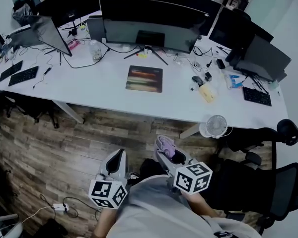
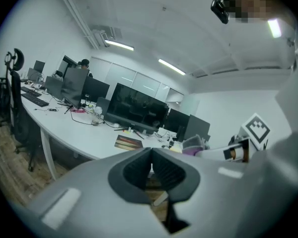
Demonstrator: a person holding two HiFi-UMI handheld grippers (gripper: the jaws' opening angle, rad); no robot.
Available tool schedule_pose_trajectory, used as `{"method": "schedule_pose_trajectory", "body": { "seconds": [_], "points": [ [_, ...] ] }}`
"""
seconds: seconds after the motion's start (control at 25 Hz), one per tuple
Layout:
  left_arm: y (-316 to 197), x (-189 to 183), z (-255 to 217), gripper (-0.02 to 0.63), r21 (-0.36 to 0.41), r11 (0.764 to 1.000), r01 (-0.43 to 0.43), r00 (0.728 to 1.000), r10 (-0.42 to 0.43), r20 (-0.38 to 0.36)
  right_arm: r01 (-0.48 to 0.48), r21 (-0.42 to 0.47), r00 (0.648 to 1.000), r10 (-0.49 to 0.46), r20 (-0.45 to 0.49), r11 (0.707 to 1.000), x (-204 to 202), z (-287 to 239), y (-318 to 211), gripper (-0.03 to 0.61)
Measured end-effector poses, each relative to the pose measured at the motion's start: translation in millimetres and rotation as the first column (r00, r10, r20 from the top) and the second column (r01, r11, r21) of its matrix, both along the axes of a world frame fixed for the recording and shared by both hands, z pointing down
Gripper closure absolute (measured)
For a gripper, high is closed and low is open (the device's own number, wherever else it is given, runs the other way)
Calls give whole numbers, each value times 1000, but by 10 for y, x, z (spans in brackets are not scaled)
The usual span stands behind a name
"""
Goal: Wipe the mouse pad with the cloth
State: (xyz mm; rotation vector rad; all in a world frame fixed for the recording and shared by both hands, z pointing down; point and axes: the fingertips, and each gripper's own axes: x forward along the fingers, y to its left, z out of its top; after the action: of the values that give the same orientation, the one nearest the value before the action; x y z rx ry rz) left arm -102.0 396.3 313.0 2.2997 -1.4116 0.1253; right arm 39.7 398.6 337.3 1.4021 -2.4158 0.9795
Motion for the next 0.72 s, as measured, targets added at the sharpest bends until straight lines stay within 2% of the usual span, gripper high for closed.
{"method": "schedule_pose_trajectory", "body": {
  "seconds": [0.36,0.72],
  "points": [
    [-298,-68,79,614,-9,1000,-20,1000,20,-2,-16,-15,1000,16,23,1000,-87,96,-312,388],
    [-1094,-119,145,614,-23,999,-32,999,32,15,-30,-57,995,35,92,998,-99,104,-1112,387]
  ]
}}
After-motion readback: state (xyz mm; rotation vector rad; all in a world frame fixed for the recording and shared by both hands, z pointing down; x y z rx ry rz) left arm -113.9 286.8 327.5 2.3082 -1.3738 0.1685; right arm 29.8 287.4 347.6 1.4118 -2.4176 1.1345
